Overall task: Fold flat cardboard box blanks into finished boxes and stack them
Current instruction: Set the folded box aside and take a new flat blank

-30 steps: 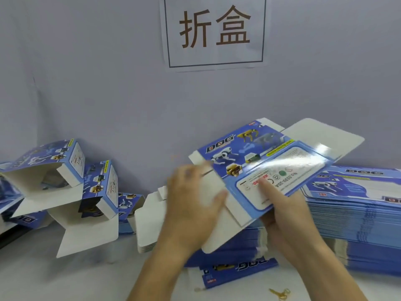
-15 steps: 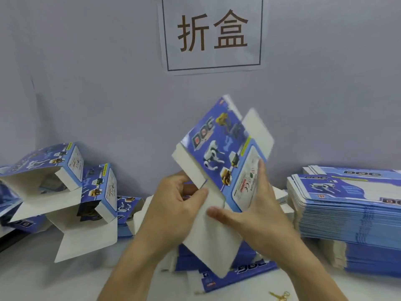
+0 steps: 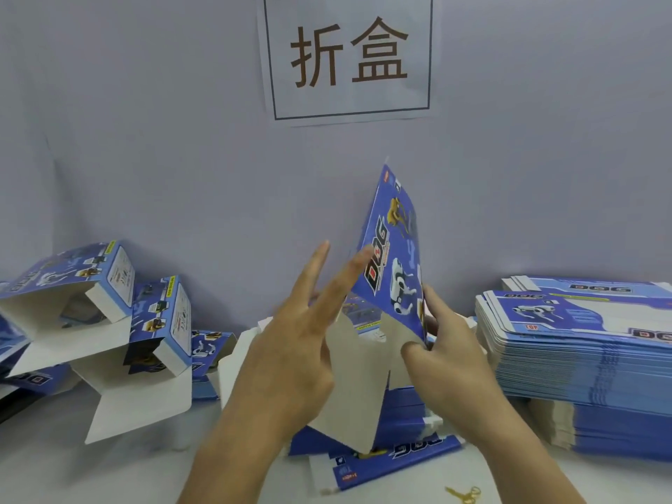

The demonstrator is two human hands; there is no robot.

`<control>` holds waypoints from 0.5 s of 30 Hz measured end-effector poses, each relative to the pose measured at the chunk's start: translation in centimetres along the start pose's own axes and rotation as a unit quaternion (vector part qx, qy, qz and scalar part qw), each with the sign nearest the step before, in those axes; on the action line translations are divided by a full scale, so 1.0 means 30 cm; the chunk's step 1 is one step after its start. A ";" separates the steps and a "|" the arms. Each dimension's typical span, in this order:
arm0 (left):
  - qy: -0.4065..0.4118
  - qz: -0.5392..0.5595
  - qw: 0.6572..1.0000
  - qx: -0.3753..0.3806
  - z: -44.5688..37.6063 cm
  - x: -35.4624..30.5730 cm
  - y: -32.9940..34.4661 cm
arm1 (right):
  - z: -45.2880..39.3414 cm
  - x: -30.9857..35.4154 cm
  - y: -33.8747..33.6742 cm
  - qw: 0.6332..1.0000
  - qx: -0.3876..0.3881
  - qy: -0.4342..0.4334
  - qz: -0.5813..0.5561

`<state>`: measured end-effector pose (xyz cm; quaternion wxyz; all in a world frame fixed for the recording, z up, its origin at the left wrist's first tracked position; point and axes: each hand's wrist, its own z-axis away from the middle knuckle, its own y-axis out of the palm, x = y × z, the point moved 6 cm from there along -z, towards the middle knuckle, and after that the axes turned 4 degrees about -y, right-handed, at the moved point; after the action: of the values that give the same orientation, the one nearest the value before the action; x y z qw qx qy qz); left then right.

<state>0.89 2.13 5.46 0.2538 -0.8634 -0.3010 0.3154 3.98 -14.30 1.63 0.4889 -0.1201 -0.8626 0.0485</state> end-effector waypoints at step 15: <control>-0.238 0.316 0.906 -0.147 0.005 0.203 -0.018 | 0.025 0.026 0.153 0.975 0.086 -0.081 0.188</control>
<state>4.36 6.68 3.31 -0.0685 -0.8401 -0.1064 0.5274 3.67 -9.64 0.96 0.4076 -0.2338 -0.8541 0.2231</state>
